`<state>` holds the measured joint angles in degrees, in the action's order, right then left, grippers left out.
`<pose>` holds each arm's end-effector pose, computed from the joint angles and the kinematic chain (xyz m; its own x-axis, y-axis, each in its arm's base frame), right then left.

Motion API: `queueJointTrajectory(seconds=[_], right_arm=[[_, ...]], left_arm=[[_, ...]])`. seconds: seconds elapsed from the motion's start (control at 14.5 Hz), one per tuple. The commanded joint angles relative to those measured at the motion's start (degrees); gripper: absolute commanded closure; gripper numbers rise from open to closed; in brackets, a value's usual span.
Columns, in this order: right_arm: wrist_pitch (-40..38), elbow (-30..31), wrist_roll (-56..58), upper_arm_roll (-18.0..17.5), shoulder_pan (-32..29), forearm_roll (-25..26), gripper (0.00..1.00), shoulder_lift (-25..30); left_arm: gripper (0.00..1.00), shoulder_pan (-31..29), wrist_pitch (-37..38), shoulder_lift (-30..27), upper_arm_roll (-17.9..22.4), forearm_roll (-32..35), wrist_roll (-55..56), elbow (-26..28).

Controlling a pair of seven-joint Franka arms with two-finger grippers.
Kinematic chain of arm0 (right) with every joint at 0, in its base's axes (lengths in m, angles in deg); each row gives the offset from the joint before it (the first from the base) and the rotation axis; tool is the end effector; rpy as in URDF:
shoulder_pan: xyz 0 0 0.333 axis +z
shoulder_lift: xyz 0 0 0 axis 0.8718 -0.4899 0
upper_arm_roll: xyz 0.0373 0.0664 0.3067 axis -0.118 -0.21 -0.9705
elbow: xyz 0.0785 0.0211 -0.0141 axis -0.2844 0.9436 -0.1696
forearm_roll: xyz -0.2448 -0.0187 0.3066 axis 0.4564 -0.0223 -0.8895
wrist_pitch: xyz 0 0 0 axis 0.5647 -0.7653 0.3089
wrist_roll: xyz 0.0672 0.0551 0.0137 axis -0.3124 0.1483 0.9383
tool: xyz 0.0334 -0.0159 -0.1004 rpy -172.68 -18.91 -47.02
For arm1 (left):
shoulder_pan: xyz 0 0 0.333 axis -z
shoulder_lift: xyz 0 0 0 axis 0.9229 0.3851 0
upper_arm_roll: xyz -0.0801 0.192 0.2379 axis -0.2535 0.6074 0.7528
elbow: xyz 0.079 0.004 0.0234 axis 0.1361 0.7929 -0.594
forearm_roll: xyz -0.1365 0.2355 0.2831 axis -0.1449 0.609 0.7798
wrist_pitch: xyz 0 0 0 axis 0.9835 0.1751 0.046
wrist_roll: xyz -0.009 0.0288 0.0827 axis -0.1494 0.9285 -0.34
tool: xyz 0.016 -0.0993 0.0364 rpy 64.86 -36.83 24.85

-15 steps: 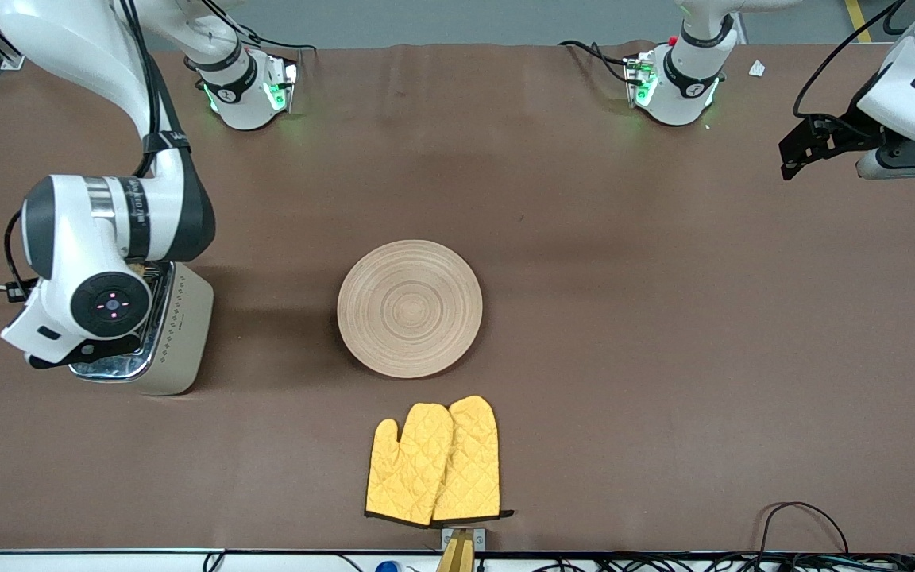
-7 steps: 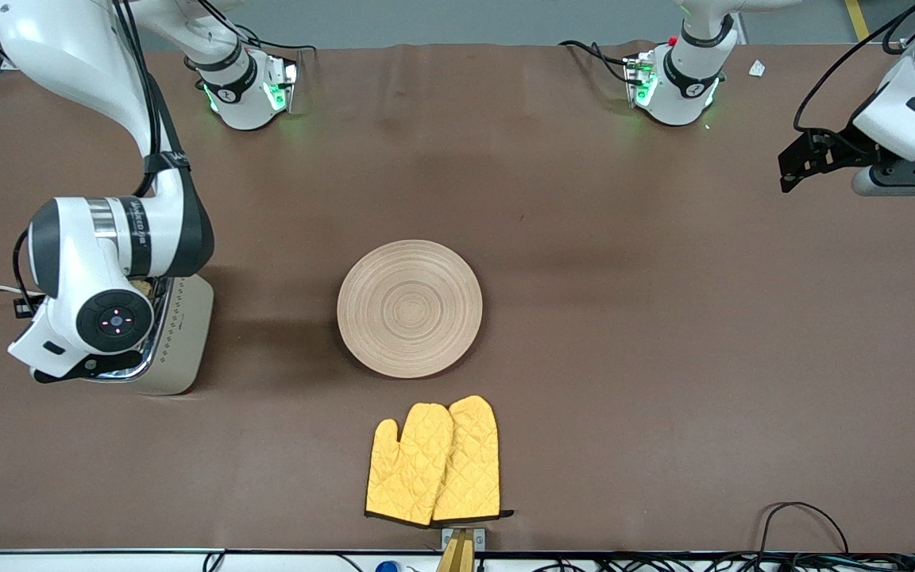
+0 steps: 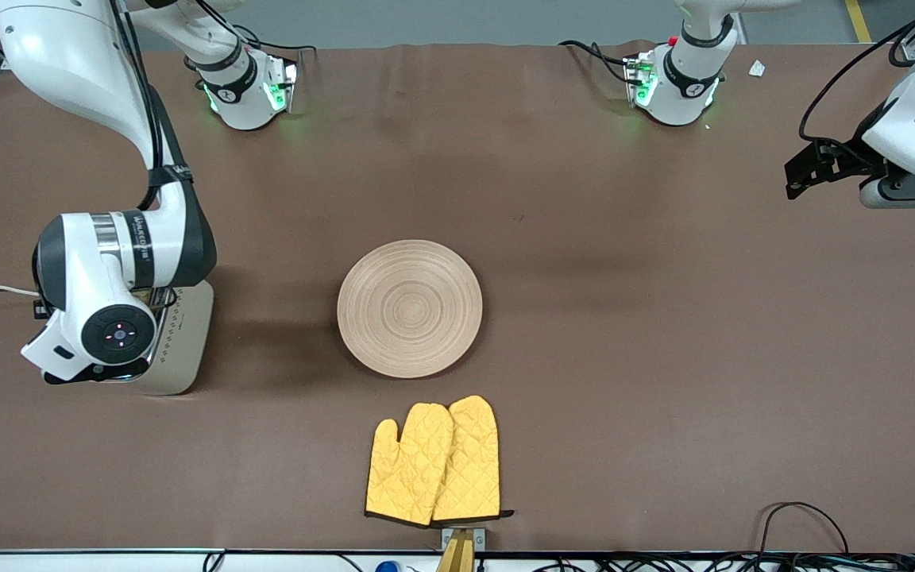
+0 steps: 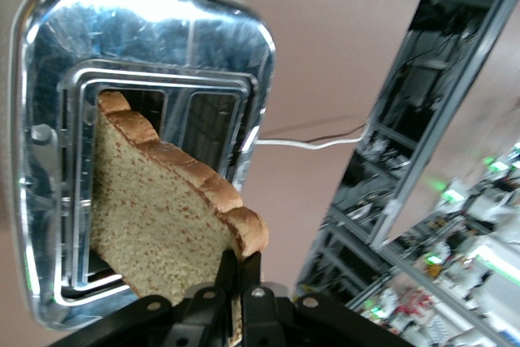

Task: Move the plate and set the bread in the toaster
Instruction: 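Lower the bread into the toaster slot with the right gripper, then open the right gripper and raise it away from the toaster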

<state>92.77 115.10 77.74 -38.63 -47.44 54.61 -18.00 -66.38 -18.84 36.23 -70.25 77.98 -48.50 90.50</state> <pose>0.6570 0.0283 0.3807 0.9101 -0.0659 -0.4091 0.2194 -0.7608 0.6107 0.5227 -0.0600 0.6141 0.9989 -0.0351 -0.0301 -0.0366 -0.9981 -0.0493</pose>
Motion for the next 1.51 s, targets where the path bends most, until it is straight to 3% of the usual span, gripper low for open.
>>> queueJointTrajectory(seconds=[0.0, 0.14, 0.21, 0.89, 1.44], right_arm=[[0.66, 1.18, -2.82, -0.76, -2.15, -2.82, 0.39, 0.74], [0.74, 0.74, -2.82, -0.76, -2.24, -4.93, 0.18, 0.83], [2.49, 0.65, -2.74, -0.94, -2.68, -5.72, 0.00, 1.35], [4.43, 2.66, -0.55, -1.11, -12.95, -34.63, 0.00, 19.18], [8.92, 16.45, 4.56, -0.76, -14.81, -36.41, 0.00, 37.28]], left_arm=[[0.00, -0.09, 1.03, 1.07, 0.07, -0.95, -0.40, -1.64], [0.00, -0.01, 1.03, 1.07, 0.07, -0.77, 0.04, -2.33], [0.00, 0.08, 1.03, 1.07, 0.07, -0.60, 0.13, -2.69], [0.00, -0.01, 1.12, 0.72, 0.07, -0.16, 0.04, -3.22], [0.00, -0.35, 3.31, -0.33, 0.07, -0.07, -0.92, -3.31]])
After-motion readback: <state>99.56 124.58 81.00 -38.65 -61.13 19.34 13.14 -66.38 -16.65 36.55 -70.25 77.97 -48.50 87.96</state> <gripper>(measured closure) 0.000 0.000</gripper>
